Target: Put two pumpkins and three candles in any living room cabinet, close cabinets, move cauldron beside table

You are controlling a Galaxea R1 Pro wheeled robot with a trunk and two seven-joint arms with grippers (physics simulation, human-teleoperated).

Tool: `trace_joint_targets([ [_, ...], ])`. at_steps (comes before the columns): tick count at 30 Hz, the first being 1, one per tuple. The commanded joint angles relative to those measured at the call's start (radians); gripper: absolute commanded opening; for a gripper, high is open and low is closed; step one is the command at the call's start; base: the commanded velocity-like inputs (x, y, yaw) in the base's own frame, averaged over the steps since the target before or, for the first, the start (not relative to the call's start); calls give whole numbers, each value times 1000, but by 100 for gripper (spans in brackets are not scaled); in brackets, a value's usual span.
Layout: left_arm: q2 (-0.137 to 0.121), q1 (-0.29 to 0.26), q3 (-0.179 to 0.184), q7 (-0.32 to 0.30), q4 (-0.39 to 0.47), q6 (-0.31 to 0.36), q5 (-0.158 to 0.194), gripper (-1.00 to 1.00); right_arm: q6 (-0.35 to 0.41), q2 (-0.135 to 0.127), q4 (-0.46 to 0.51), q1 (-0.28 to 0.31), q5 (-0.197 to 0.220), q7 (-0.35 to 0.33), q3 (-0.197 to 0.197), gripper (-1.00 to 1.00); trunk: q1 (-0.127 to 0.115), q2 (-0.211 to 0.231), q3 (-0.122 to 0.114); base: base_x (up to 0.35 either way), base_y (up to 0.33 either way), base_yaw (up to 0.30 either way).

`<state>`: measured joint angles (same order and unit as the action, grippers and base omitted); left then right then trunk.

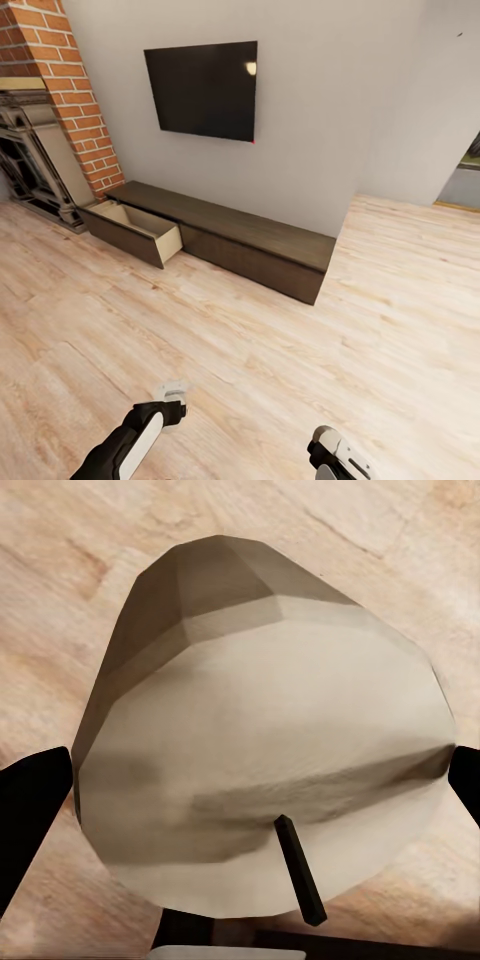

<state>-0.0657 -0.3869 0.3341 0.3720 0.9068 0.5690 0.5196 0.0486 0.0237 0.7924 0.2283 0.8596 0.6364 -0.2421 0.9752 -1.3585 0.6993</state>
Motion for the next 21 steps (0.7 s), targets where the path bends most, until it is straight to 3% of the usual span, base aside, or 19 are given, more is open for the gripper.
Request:
trace_joint_targets([
  [1,-1,-1,5,10,1,2,9,-100,5,-1,2,0,1,7,-2,-100,0,-1,1,0,0,286],
  [21,-2,-1,5,10,1,2,9,-100,0,1,2,0,-2,6,-5,-100,0,-1,1,0,0,288],
])
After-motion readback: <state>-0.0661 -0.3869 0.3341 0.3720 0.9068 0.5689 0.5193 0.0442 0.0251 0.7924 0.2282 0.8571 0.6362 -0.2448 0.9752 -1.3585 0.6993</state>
